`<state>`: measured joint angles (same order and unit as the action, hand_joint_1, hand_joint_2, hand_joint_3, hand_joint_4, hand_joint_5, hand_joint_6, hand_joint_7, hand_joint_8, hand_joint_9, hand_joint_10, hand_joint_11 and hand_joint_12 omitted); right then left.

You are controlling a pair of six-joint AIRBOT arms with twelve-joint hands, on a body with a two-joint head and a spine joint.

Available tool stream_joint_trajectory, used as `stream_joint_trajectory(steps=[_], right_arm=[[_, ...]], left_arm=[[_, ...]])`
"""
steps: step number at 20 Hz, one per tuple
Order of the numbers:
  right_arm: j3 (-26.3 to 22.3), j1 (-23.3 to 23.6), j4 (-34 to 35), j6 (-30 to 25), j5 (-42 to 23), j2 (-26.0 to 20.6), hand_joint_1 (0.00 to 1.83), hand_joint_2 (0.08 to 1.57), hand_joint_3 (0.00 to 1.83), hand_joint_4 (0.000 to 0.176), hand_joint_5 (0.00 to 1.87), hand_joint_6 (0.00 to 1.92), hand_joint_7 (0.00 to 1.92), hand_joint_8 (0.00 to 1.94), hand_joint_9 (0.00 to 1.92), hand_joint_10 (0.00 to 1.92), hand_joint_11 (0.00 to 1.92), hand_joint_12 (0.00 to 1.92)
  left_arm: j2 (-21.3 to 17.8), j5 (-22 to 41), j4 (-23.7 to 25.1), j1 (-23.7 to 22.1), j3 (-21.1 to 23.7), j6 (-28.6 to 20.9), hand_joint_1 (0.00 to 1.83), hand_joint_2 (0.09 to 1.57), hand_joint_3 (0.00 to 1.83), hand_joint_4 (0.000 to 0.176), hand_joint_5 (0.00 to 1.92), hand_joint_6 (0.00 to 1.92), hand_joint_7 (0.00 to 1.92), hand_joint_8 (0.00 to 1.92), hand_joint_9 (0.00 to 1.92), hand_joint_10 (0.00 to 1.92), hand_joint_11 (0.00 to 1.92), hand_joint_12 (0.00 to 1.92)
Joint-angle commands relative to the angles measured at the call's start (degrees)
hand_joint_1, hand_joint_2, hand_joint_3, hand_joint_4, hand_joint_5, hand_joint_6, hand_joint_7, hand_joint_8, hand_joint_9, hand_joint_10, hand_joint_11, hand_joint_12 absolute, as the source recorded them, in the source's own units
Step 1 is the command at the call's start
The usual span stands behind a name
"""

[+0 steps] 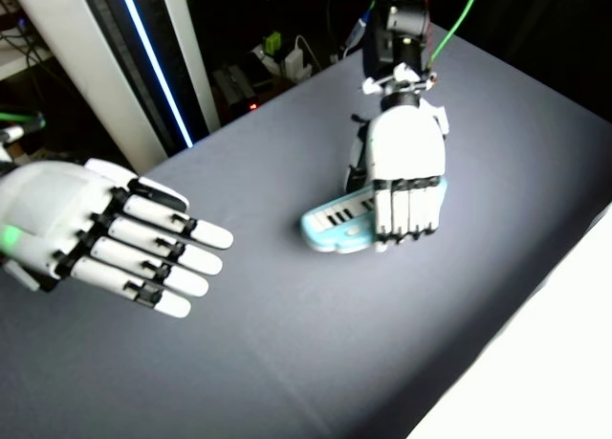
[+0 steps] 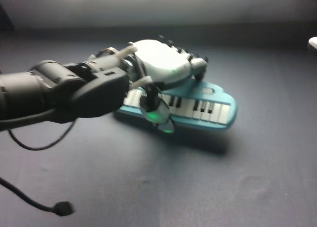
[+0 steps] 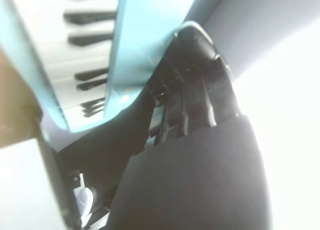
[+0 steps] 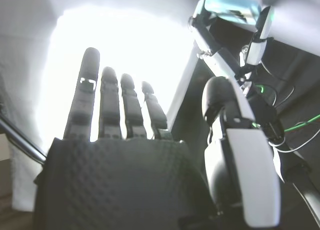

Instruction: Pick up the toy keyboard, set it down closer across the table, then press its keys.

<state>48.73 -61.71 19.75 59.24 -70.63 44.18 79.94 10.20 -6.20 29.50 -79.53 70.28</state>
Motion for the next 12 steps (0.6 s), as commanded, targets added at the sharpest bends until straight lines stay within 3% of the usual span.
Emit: stream_joint_trajectory(steps=[1,2,3,5,8,9,10,11,12], right_arm=[[0.3,0.09,-0.46,-0.34,-6.89,0.01,0.39,1.31,0.0,0.029,0.0,0.0,0.0,0.0,0.02,0.0,0.0,0.81],[0.31,0.09,-0.47,-0.39,-6.89,0.01,0.41,1.31,0.0,0.019,0.0,0.0,0.0,0.0,0.01,0.0,0.0,0.76],[0.33,0.09,-0.48,-0.47,-6.89,0.01,0.41,1.31,0.0,0.016,0.0,0.0,0.0,0.0,0.02,0.01,0.0,0.75],[0.37,0.09,-0.49,-0.49,-6.88,0.02,0.42,1.32,0.0,0.015,0.0,0.0,0.0,0.0,0.01,0.0,0.0,0.75],[0.45,0.09,-0.5,-0.5,-6.67,0.02,0.4,1.33,0.0,0.019,0.0,0.0,0.0,0.0,0.01,0.0,0.0,0.71],[0.5,0.09,-0.5,-0.5,-6.63,0.09,0.41,1.33,0.0,0.026,0.0,0.0,0.0,0.0,0.01,0.0,0.0,0.76],[0.6,0.1,-0.5,-0.5,-6.54,0.24,0.42,1.33,0.0,0.017,0.0,0.0,0.0,0.0,0.01,0.0,0.0,0.73],[0.7,0.13,-0.51,-0.52,-6.37,0.34,0.41,1.32,0.0,0.027,0.0,0.0,0.0,0.0,0.0,0.0,0.0,0.67],[0.74,0.15,-0.53,-0.53,-6.27,0.36,0.4,1.33,0.0,0.02,0.0,0.0,0.0,0.0,0.0,0.0,0.0,0.66]], left_arm=[[0.44,5.94,0.49,-1.34,-0.51,0.04,1.23,1.1,0.0,0.0,0.25,0.99,0.25,1.15,0.19,1.4,0.2,1.83],[1.19,5.67,0.48,-1.46,-0.82,0.04,1.22,1.12,0.0,0.0,0.33,0.81,0.3,1.05,0.25,1.33,0.25,1.76],[2.31,5.15,0.46,-1.6,-1.36,0.0,1.18,1.13,0.0,0.0,0.41,0.75,0.33,1.0,0.31,1.32,0.33,1.73],[3.97,4.44,0.44,-1.79,-2.37,-0.09,1.21,1.13,0.0,0.0,0.44,0.84,0.33,1.11,0.37,1.43,0.43,1.77],[6.25,3.67,0.44,-2.14,-4.9,-2.96,1.23,1.09,0.0,0.0,0.27,1.1,0.2,1.26,0.27,1.48,0.37,1.78],[7.43,3.61,0.42,-2.22,-6.63,-5.68,1.15,1.11,0.0,0.0,0.15,1.29,0.1,1.33,0.18,1.55,0.31,1.85],[8.24,3.37,0.42,-2.35,-7.76,-7.55,1.13,1.12,0.0,0.0,0.11,1.28,0.09,1.21,0.16,1.49,0.26,1.82],[8.95,3.08,0.4,-2.58,-8.54,-8.28,1.17,1.11,0.0,0.0,0.09,0.99,0.16,0.9,0.16,1.3,0.22,1.75],[9.53,2.79,0.05,-2.74,-9.25,-8.56,1.19,1.12,0.0,0.0,0.11,0.58,0.19,0.7,0.17,1.23,0.23,1.74]])
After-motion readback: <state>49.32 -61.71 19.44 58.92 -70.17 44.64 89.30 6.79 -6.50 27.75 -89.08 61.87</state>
